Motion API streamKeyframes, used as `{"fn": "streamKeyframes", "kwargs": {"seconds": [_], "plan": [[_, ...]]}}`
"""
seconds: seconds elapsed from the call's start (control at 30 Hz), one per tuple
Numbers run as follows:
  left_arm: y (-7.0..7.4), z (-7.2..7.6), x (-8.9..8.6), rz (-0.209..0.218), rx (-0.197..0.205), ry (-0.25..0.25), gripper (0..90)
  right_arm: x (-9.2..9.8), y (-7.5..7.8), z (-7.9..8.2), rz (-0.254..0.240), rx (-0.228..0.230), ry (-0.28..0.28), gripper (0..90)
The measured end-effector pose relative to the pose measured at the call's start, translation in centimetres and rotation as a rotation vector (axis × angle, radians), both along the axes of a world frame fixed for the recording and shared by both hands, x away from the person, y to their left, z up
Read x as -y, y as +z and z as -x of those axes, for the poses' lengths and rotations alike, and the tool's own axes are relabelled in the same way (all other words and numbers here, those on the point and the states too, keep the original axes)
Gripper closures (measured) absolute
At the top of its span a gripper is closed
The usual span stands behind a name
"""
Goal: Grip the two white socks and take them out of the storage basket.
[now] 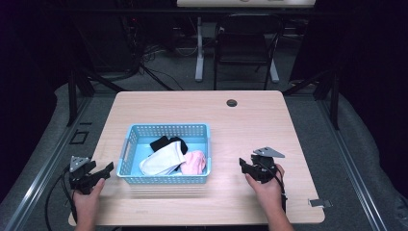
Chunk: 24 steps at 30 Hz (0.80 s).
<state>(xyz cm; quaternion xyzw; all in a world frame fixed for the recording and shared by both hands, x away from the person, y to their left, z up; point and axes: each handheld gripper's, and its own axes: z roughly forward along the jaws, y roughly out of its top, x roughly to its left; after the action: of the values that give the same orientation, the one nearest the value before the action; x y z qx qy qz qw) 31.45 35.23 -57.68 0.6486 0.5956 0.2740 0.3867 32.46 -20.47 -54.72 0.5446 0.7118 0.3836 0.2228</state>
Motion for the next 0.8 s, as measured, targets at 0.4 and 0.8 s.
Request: {"fn": "streamKeyframes", "kwargs": {"seconds": [0.4,0.8], "plan": [[0.1,0.1,0.0,0.002,0.011,-0.003,26.5,-1.3,-0.2,0.0,0.008,-0.018,0.055,48.2],[0.1,0.1,0.0,0.001,0.007,-0.006,26.5,-1.2,0.2,0.0,-0.005,-0.029,0.062,50.7]]}}
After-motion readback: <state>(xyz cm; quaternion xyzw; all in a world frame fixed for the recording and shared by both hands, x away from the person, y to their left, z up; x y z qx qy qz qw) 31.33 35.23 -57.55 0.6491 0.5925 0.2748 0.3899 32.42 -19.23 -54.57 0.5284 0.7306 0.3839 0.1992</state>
